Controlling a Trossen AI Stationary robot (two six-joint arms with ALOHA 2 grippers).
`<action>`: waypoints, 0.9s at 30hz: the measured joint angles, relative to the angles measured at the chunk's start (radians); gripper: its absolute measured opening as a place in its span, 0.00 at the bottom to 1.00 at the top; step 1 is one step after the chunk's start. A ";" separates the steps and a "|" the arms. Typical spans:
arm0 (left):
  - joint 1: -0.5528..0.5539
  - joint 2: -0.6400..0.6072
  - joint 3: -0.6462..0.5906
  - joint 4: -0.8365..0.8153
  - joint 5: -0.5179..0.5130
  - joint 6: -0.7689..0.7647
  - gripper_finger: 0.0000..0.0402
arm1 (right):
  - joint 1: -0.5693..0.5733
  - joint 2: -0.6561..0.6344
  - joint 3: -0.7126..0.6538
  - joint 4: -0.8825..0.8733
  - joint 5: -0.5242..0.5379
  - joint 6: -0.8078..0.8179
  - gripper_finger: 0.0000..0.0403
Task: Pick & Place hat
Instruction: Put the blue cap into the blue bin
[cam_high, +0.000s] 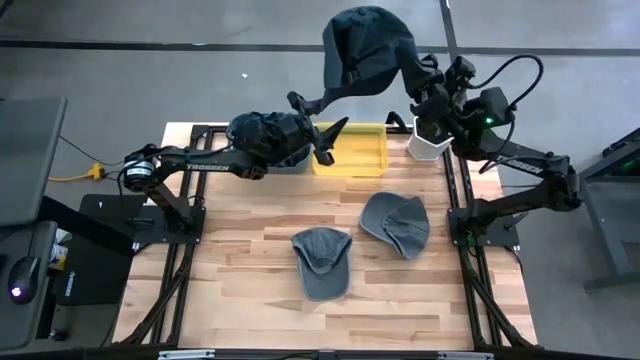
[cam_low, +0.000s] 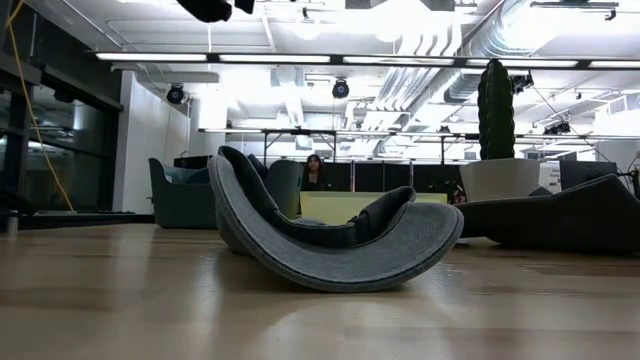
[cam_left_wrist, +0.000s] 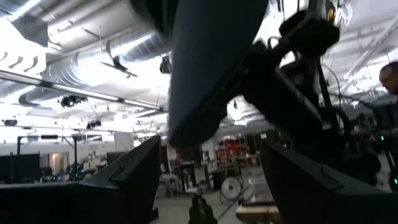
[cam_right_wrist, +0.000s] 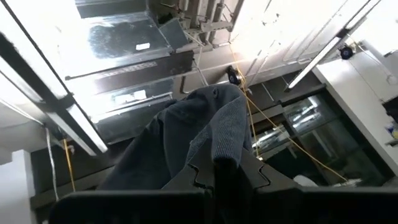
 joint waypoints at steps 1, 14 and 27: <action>0.000 -0.001 0.000 0.003 0.000 0.000 0.62 | 0.000 0.002 0.000 -0.003 0.001 0.004 0.02; 0.001 -0.002 0.000 0.048 -0.031 0.029 0.62 | 0.000 0.100 0.000 0.039 -0.054 0.101 0.02; 0.000 -0.002 0.000 0.200 -0.107 0.213 0.62 | 0.000 0.119 0.001 0.055 -0.105 0.153 0.02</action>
